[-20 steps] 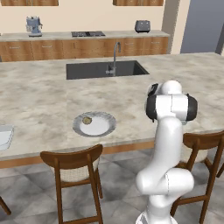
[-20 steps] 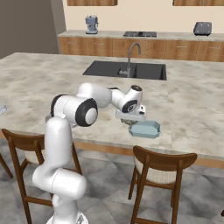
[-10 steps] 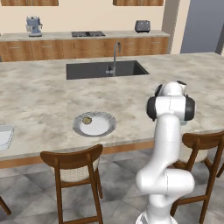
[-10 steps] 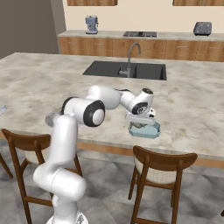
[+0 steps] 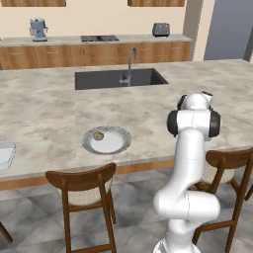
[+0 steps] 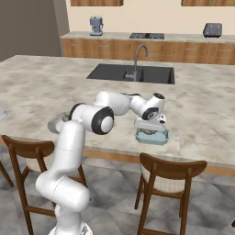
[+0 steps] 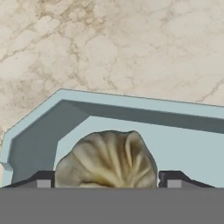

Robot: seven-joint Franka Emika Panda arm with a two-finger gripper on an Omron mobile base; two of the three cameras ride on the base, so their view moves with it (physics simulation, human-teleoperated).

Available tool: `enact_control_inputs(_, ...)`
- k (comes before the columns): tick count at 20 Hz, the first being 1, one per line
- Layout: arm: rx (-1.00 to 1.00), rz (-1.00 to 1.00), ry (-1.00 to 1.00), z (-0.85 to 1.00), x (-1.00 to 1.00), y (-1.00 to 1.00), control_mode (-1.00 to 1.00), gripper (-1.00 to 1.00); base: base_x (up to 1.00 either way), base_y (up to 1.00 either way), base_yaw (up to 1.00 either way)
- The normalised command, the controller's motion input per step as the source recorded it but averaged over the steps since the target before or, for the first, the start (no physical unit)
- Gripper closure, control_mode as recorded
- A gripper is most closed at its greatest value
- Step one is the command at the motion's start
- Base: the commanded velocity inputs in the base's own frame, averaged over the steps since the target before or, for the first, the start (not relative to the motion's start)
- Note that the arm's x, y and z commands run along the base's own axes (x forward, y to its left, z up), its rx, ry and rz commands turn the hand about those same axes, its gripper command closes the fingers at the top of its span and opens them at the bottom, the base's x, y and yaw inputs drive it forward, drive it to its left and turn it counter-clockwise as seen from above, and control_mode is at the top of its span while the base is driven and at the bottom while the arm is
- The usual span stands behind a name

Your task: Place two dumplings into each of the tupperware containers and then place the containers in the fridge.

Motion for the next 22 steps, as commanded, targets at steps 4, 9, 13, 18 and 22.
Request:
enact_control_inputs(4, 0.0, 0.0, 0.02, 0.0, -0.06, 0.07, -1.0, -1.0, 0.0, 0.0, 0.0)
enact_control_inputs(9, 0.0, 0.0, 0.01, 0.19, -0.18, 0.16, -1.0, -1.0, 0.0, 0.0, 0.0)
enact_control_inputs(13, -0.02, 0.0, 0.0, 0.64, -0.44, 0.74, -1.0, -1.0, 0.0, 0.0, 0.0)
enact_control_inputs(18, -0.1, 0.0, 0.0, 0.37, -0.27, 1.0, -1.0, -1.0, 0.0, 0.0, 0.0)
enact_control_inputs(22, -0.07, 0.04, 0.01, 0.26, -0.08, 1.0, -1.0, -1.0, 0.0, 0.0, 0.0)
